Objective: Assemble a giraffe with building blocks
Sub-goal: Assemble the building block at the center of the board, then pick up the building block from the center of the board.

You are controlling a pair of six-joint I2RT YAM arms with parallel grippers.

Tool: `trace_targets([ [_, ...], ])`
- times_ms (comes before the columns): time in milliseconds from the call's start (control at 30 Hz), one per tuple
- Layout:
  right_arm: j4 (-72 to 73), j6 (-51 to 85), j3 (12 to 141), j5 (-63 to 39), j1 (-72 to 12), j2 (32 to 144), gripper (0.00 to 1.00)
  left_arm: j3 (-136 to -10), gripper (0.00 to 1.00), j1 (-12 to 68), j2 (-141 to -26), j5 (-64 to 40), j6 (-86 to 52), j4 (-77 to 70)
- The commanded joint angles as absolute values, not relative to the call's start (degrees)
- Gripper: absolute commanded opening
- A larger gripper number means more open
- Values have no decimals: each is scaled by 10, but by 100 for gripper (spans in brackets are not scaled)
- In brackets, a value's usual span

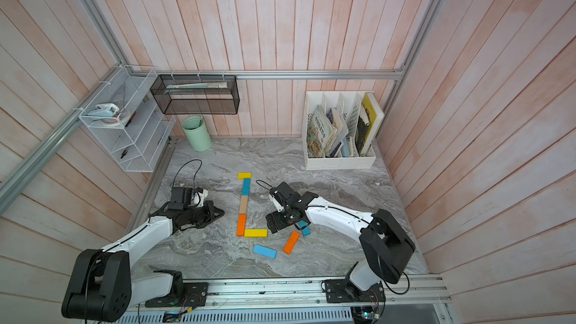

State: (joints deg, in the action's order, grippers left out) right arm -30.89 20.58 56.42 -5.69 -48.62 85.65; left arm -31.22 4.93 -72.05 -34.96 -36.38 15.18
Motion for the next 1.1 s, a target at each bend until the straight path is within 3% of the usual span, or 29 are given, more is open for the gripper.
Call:
trace_targets([
  [0, -389, 259, 545, -20, -487, 811, 98, -306, 0, 47, -704, -371, -359, 139],
  [200, -370, 335, 549, 111, -528, 659, 98, -288, 0, 46, -678, -388, -368, 130],
  [300, -336, 410, 519, -15, -415, 603, 98, -282, 0, 46, -675, -400, -384, 115],
  [400, -237, 384, 435, -126, -321, 536, 98, -291, 0, 46, -673, -398, -387, 121],
  [500, -269, 347, 433, -122, -322, 537, 98, -301, 0, 46, -667, -392, -382, 132],
  [633, -256, 369, 409, -250, -337, 533, 98, -299, 0, 46, -671, -397, -386, 127],
  [733, -270, 390, 399, -289, -339, 511, 98, -300, 0, 46, -675, -401, -388, 124],
  [833, -359, 365, 453, -193, -353, 510, 98, -303, 0, 46, -677, -401, -387, 125],
  [933, -484, 365, 537, 20, -411, 572, 98, -305, 0, 46, -680, -397, -387, 128],
  [1067, -535, 348, 600, 126, -432, 676, 98, -310, 0, 46, -692, -396, -393, 128],
])
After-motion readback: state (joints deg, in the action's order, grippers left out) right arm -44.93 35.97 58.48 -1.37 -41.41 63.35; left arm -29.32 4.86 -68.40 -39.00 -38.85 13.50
